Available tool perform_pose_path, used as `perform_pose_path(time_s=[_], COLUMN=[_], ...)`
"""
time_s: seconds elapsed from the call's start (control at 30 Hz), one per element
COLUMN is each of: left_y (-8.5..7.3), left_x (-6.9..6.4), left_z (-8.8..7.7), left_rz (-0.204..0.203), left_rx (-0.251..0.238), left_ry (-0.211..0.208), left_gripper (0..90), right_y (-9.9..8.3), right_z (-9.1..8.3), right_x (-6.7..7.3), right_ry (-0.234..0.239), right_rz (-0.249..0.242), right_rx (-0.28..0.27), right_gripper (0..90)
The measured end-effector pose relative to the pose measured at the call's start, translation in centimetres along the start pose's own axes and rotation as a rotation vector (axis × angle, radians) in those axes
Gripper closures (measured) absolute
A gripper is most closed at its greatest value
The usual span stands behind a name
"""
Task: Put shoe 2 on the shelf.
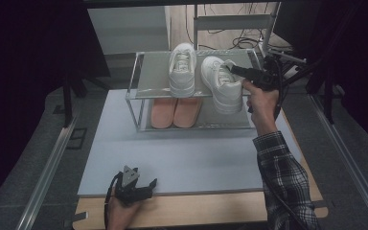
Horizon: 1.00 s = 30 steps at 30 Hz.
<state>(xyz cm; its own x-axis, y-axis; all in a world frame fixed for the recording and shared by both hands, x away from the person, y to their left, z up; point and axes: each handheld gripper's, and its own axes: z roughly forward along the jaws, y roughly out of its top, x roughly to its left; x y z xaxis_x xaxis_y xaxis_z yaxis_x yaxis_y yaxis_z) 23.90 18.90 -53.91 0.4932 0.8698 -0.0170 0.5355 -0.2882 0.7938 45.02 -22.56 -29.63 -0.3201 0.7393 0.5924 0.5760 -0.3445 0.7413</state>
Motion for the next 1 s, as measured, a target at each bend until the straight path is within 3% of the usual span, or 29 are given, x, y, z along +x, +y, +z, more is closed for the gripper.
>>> perform_pose_path(time_s=[0.23,0.4,0.53,0.63,0.73,0.87,1.0], left_y=[0.0,0.0,0.0,0.0,0.0,0.0,0.0], left_x=[0.0,0.0,0.0,0.0,0.0,0.0,0.0], left_z=[0.0,0.0,0.0,0.0,0.0,0.0,0.0], left_rz=[-0.001,0.001,-0.002,-0.003,-0.005,-0.004,-0.005], left_rx=[0.001,-0.002,-0.002,-0.002,-0.002,-0.001,-0.002], left_ry=[-0.001,0.001,0.0,0.0,-0.001,-0.001,-0.001], left_gripper=[14.2,14.2,14.2,14.2,14.2,14.2,14.2], right_y=[1.0,0.6,-0.5,-1.5,-2.3,-2.8,-2.9], right_z=[-1.9,-2.6,-2.0,-1.0,0.0,1.0,1.3], right_x=[0.2,-1.6,-3.3,-4.1,-4.3,-4.3,-3.9], right_ry=[-0.007,-0.036,-0.064,-0.081,-0.1,-0.089,-0.129], right_rz=[-0.053,-0.039,-0.019,-0.03,-0.037,-0.027,-0.034], right_rx=[-0.034,-0.048,-0.005,0.041,0.073,0.093,0.076], right_gripper=[57.9,63.4,78.1,88.2,90.0,90.0,90.0])
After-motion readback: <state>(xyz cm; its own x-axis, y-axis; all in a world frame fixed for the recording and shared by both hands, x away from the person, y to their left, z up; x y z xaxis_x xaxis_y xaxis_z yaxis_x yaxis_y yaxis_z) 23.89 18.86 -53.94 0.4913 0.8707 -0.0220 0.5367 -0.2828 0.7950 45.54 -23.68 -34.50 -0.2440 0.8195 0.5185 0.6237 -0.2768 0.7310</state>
